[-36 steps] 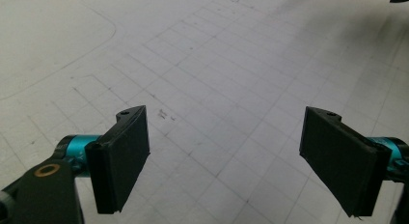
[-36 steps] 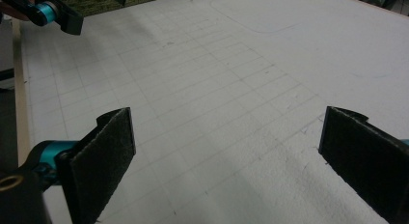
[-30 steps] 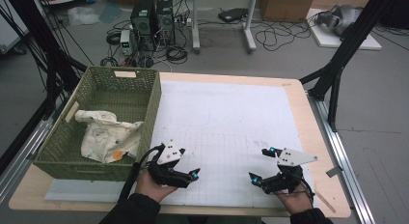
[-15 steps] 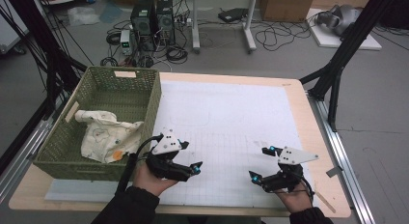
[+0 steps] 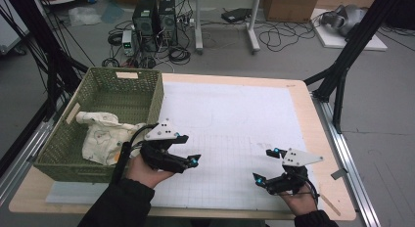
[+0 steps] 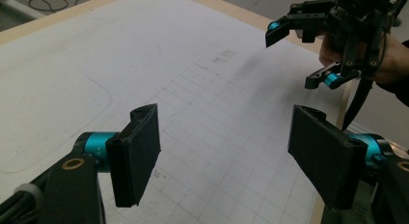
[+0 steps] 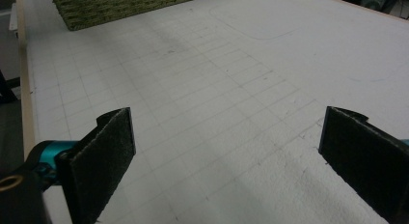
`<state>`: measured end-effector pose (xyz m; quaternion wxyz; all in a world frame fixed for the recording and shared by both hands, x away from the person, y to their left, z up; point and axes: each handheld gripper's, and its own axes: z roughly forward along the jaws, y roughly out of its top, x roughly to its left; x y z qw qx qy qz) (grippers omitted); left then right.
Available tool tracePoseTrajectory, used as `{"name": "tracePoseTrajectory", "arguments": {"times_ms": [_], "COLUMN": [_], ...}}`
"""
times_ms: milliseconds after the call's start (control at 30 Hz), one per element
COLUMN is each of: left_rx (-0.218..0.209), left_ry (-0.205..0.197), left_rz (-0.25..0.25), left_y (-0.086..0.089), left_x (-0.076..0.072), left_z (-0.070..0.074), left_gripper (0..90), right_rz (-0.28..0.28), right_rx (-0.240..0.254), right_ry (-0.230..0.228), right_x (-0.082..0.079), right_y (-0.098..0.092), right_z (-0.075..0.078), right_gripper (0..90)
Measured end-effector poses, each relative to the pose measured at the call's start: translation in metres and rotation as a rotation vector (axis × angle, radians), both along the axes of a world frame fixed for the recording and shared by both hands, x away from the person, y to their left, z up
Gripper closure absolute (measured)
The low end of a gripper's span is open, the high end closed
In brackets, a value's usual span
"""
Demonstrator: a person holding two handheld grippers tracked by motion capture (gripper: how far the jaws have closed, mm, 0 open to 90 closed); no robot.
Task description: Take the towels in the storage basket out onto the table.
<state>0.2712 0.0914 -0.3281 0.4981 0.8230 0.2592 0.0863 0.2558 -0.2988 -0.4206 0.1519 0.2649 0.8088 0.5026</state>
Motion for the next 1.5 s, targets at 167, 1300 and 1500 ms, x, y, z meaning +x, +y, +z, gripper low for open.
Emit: {"name": "tracePoseTrajectory", "arguments": {"times_ms": [167,1300,1500], "left_rx": [0.003,0.026,0.035], "left_ry": [0.0,0.034,0.027], "left_rz": [0.008,0.061,0.09], "left_y": [0.007,0.074,0.086], "left_x": [0.004,0.033,0.036], "left_z": [0.008,0.033,0.033], "left_gripper": [26.5,28.1,28.3], "right_rz": [0.0,-0.001,0.002], "right_rx": [0.002,-0.01,-0.009], "right_ry": [-0.004,-0.009,-0.01], "right_x": [0.001,0.002,0.002], "right_y": [0.0,0.0,0.001], "right_z": [0.0,0.002,0.002], "right_gripper": [4.7,4.7,4.7]}}
